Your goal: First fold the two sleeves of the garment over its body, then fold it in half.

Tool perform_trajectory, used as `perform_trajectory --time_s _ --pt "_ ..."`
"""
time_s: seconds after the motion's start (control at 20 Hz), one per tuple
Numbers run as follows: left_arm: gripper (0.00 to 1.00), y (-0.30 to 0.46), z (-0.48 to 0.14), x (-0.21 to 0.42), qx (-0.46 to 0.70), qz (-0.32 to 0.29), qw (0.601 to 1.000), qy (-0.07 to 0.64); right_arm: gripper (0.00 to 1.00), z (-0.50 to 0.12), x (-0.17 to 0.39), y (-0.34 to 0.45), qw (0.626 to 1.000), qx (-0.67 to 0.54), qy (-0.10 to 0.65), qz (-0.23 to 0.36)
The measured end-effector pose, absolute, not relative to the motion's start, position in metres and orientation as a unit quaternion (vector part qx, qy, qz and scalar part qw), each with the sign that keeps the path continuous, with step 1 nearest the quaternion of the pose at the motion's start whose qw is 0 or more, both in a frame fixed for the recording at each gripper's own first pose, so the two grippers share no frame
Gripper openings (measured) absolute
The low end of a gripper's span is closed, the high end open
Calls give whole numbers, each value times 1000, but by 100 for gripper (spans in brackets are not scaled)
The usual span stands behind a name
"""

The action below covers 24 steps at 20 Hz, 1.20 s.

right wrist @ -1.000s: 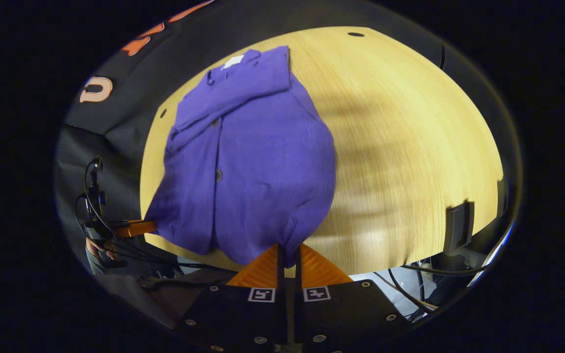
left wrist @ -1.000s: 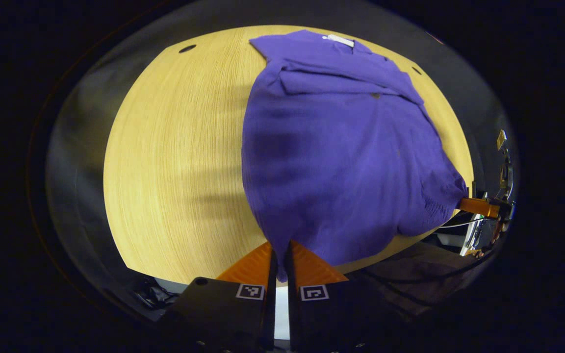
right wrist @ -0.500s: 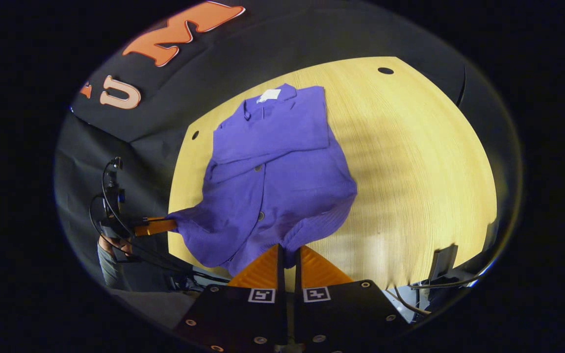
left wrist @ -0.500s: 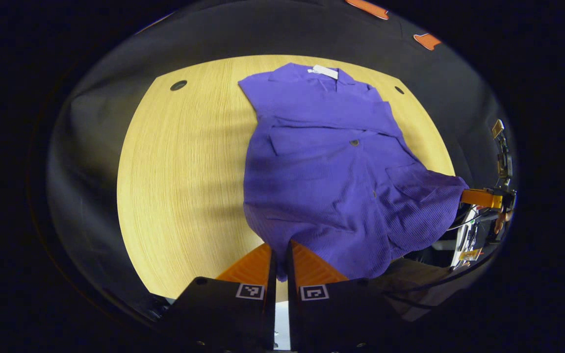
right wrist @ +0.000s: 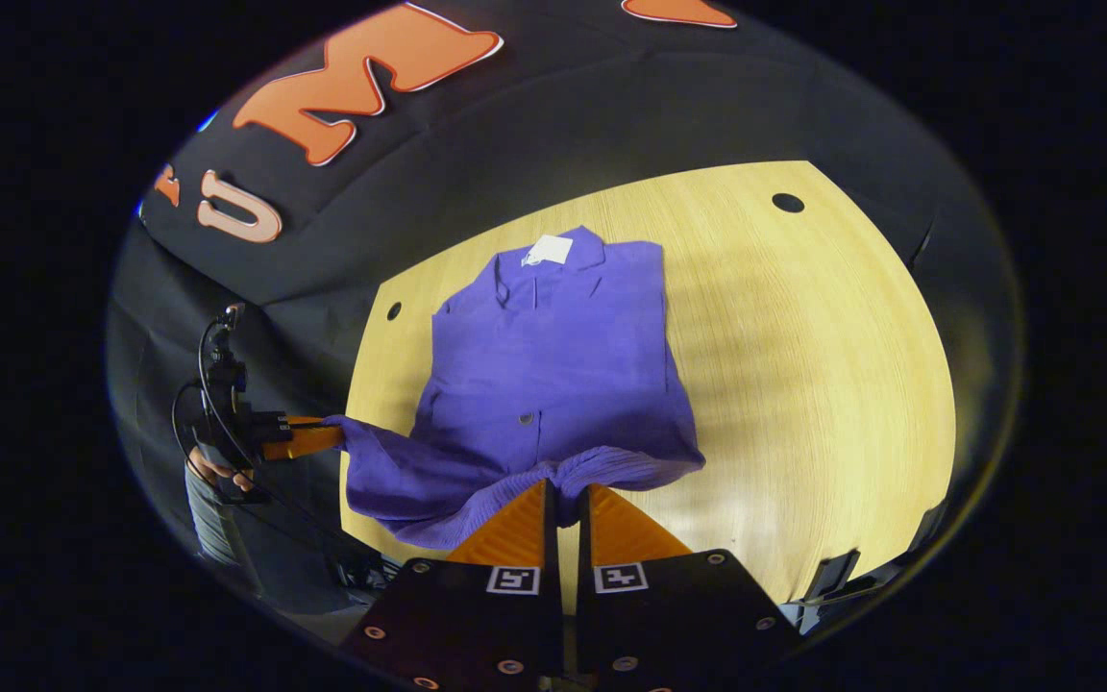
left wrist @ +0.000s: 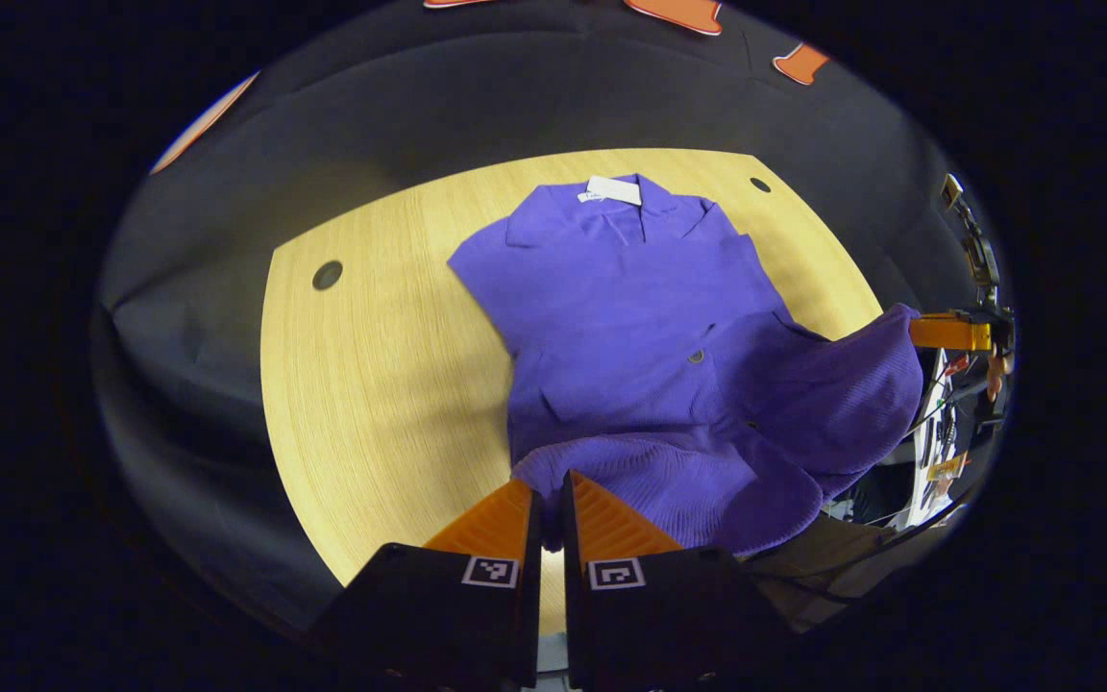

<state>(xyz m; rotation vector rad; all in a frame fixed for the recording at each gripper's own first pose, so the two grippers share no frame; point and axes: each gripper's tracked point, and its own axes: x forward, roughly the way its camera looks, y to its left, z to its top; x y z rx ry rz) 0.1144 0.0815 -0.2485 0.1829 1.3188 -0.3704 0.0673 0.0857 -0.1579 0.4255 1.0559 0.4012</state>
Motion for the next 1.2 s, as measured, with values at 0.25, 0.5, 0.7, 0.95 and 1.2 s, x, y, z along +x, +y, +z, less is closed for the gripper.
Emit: perform_trajectory --time_s 0.25,0.5,0.7,0.95,1.2 --pt "12 72 -234 174 72 -201 775 595 6 -157 104 74 836 195 494 140" --pt "12 76 -252 228 84 -211 763 605 6 -162 148 67 827 212 508 115" --pt "12 77 -278 257 110 -193 753 619 6 -183 186 62 814 196 532 126" --pt "12 62 -302 282 149 -189 749 618 6 -197 234 72 804 189 539 167" --pt "12 71 -304 324 108 -161 766 613 6 -204 284 69 808 202 523 179"
